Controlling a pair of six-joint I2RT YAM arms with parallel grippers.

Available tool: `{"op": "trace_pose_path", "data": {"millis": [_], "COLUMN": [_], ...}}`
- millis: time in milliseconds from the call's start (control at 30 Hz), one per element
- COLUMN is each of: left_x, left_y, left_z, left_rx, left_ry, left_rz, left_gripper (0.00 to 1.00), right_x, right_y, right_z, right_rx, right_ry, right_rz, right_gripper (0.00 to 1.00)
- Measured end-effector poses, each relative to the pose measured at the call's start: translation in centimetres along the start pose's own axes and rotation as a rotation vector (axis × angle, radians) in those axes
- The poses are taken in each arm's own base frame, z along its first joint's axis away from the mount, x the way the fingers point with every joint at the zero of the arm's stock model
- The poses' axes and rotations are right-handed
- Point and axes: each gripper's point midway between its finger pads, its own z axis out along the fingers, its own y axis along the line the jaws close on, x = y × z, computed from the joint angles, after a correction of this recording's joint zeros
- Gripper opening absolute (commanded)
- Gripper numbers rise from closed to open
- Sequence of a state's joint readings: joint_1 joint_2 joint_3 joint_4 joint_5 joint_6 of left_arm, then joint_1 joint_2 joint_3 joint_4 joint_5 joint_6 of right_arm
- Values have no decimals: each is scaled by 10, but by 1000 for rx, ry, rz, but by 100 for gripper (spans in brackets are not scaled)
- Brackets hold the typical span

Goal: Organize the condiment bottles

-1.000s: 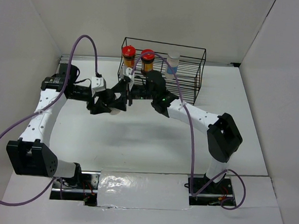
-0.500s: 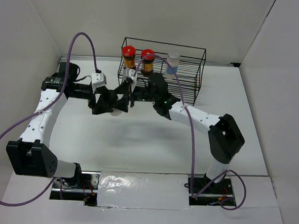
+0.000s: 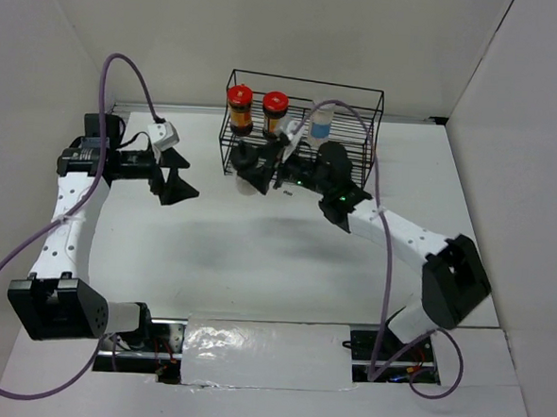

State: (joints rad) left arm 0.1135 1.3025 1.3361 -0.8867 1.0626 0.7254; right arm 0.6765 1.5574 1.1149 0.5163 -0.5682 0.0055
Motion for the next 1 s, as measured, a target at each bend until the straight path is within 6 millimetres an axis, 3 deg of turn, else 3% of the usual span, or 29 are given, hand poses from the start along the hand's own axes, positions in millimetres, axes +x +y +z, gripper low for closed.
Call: {"op": "trace_pose_path", "data": {"millis": [133,267,367,533,1000], "left_x": [0,16,32,43,60], "left_y": [19,33,39,44,56], "left_z": [-19,-32,-36,-39,-48], "left_rx": [-127,-258,-306,-352,-430], "left_ry": [-1,23,35,46,53], "left_rz": [-89,-197,-275,-356,-430], "left_gripper": [99,99,99,99,99], "right_x": [-52,-106,-126,-107,-13], "right_y": [-41,-83,-120,-168,-261], "right_z": [-51,-111,-150,-185,-224], "right_rx": [290,573,750,920,1098], "right_ry": [-121,-259,-307,-254,-143], "right_rz": [-127,-229,-285,-313,-208], "right_gripper": [0,0,0,0,0]}}
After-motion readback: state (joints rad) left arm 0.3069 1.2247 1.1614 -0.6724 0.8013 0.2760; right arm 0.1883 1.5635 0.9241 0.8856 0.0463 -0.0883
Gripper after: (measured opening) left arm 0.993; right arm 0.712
